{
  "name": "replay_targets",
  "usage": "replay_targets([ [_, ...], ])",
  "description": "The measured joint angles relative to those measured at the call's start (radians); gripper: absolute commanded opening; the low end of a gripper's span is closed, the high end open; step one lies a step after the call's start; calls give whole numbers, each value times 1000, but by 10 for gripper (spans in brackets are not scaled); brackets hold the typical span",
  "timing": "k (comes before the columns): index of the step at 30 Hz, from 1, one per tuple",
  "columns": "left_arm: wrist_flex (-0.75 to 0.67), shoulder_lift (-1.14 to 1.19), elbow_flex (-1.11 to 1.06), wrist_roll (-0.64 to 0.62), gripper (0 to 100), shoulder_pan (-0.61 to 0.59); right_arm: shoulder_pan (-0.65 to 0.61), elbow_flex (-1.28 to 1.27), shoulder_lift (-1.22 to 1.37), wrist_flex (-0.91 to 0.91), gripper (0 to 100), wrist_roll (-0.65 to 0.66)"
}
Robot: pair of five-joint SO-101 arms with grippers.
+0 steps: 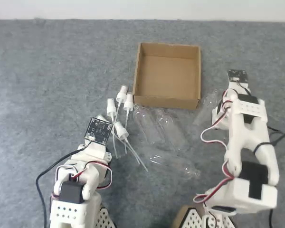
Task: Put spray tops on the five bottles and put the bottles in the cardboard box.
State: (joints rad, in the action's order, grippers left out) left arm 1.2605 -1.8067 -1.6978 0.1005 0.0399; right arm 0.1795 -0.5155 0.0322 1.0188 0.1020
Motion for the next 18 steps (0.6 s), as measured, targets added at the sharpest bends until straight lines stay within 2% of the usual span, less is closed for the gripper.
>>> replay_targets([
  [2,0,0,0,0,12,0,23,0,25,-29,24,0],
  [4,0,0,0,0,12,-2,51,3,40,-49,6,6],
  [8,0,0,0,0,12,-15,123,6,40,-54,6,161],
  [12,-49,0,0,6,12,-135,233,6,40,-23,6,322],
  [18,-235,0,0,310,13,-382,408,12,40,-6,6,523],
])
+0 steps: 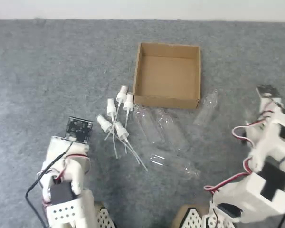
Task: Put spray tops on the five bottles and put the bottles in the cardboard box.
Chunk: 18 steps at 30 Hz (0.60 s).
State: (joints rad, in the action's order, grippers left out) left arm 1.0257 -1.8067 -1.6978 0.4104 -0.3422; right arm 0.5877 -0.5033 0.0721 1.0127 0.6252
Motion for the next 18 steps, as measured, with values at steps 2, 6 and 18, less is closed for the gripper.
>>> replay_targets([
  [2,-28,0,3,21,15,-34,38,0,0,0,6,57],
  [6,21,0,115,31,92,-57,58,-12,0,-2,6,163],
  [18,272,769,865,-110,117,23,89,-51,-21,-38,6,272],
])
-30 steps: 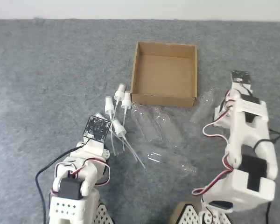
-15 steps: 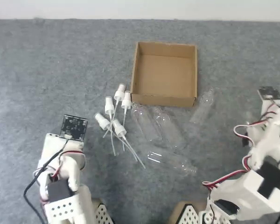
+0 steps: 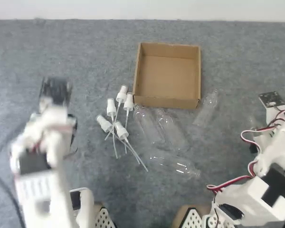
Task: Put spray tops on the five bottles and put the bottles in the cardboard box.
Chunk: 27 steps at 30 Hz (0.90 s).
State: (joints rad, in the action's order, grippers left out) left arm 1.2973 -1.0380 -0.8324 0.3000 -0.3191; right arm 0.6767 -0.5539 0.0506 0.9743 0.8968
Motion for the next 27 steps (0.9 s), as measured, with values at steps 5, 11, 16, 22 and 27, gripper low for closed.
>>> replay_targets([
  [5,-64,433,115,-203,117,120,3,-8,0,-5,6,15],
  [11,-269,750,115,-365,158,160,3,-8,0,-6,6,15],
  [16,-342,899,115,-448,184,178,3,-8,0,-6,6,15],
  [22,-350,925,123,-489,184,190,3,-8,0,-6,6,17],
  [27,-350,964,124,-508,184,192,3,-8,0,-6,6,17],
])
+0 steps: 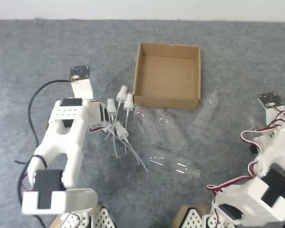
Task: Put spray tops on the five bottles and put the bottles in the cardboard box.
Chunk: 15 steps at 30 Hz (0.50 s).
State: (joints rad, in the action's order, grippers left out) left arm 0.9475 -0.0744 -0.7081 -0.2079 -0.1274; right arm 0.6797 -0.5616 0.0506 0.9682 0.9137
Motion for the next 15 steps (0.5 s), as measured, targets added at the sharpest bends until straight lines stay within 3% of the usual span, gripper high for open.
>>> replay_targets([
  [8,-14,189,84,2,107,31,0,0,0,0,6,0],
  [15,8,219,150,12,62,38,0,0,0,0,6,0],
])
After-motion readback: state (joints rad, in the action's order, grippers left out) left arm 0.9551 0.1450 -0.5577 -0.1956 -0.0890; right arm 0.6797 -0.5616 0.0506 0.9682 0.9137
